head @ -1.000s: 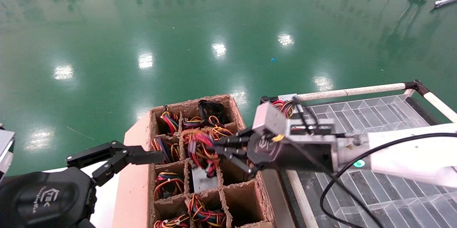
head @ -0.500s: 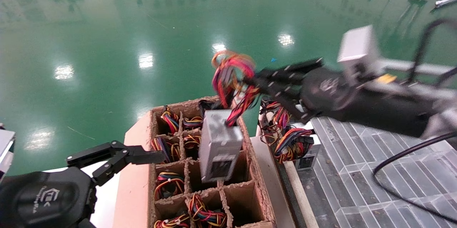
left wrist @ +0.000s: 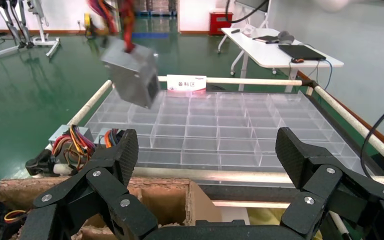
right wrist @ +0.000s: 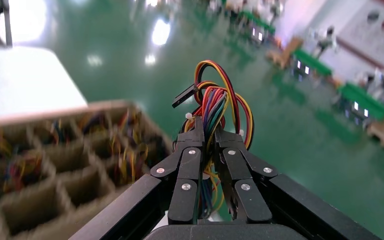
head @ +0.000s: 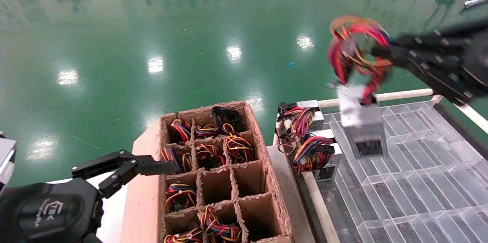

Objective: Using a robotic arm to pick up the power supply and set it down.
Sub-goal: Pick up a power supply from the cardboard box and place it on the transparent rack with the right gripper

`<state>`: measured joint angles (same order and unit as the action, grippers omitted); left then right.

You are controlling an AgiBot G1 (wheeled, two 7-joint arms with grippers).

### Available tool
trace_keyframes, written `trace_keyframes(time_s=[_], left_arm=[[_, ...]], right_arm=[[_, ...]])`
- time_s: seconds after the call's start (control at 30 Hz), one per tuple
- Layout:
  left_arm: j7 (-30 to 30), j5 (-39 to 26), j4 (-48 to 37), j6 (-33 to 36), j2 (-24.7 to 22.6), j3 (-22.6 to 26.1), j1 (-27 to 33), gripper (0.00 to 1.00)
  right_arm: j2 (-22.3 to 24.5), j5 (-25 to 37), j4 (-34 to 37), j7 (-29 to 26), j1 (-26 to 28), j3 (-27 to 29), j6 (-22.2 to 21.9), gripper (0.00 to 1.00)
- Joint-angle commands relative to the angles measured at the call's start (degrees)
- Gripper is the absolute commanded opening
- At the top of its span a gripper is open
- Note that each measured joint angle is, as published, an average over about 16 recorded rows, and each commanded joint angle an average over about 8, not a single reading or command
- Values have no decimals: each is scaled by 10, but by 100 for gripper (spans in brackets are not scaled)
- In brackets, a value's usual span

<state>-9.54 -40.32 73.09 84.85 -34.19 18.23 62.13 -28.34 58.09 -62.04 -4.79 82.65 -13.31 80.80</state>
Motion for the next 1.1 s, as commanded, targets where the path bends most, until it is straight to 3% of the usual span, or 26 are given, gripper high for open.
trace_keyframes(time_s=[0.03, 0.23, 0.53, 1.1], left_arm=[[0, 0, 0, 0, 0, 0, 0, 100], [0, 0, 0, 0, 0, 0, 0, 100], [0, 0, 0, 0, 0, 0, 0, 100], [0, 0, 0, 0, 0, 1, 0, 100]], right_arm=[[27, 6, 3, -2, -2, 2, 13, 0], [46, 14, 21, 6, -26, -8, 40, 0], [17, 51, 45, 30, -39, -35, 40, 0], [-81, 139, 155, 92, 43, -99, 78, 0]])
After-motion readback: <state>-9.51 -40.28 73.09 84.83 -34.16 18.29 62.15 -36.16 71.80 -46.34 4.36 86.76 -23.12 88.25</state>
